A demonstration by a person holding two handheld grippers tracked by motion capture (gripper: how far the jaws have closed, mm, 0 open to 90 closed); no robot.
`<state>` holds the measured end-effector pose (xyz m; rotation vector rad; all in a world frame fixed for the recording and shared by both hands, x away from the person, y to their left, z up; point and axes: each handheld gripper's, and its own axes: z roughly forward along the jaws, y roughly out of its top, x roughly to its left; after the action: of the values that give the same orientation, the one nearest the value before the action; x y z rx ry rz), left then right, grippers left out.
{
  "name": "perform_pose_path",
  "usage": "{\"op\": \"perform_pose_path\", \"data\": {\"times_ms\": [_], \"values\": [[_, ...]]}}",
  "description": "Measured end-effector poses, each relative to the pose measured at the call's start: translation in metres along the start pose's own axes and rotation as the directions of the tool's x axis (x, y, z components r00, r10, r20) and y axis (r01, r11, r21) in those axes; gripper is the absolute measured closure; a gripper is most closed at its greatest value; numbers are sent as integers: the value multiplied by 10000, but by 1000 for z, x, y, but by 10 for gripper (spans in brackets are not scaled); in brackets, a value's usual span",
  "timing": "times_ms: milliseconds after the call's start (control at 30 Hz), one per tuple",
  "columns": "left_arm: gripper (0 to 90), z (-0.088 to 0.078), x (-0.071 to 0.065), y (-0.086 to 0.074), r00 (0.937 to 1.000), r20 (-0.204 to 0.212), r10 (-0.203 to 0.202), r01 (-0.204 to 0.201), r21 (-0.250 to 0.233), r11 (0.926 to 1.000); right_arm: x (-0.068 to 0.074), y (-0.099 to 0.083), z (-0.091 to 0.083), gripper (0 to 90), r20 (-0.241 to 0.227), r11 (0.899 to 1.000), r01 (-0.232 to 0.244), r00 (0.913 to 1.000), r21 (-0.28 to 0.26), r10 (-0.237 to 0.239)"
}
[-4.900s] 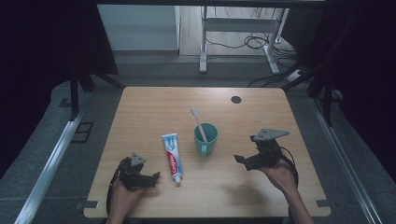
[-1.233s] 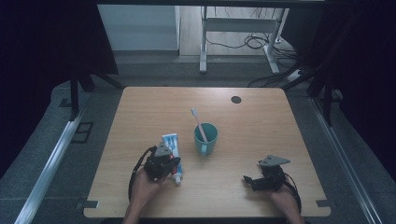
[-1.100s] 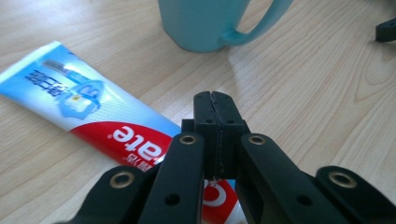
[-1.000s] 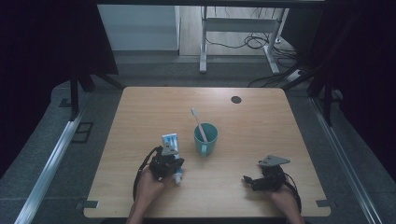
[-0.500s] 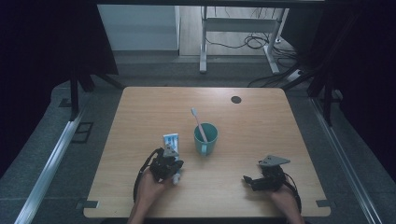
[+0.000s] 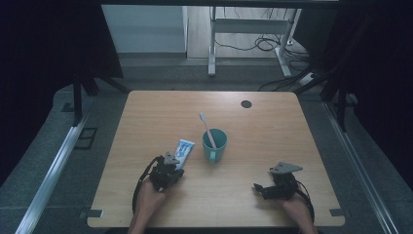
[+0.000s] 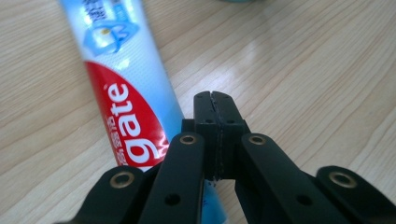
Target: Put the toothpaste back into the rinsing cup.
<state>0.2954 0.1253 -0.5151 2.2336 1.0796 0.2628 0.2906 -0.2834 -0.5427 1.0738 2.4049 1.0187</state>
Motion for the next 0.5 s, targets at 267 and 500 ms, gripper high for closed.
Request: {"op": "perform_pose_path", "data": {"times_ms": [267, 500], "values": [[890, -4, 5, -5, 10000, -66, -49, 49, 37, 10000, 0, 0, 0, 75, -7, 10000, -2, 10000, 4, 2], [881, -6, 8, -7, 9999, -78, -108, 108, 18, 9999, 0, 0, 0, 75, -5, 10000, 6, 10000, 3, -6]]}}
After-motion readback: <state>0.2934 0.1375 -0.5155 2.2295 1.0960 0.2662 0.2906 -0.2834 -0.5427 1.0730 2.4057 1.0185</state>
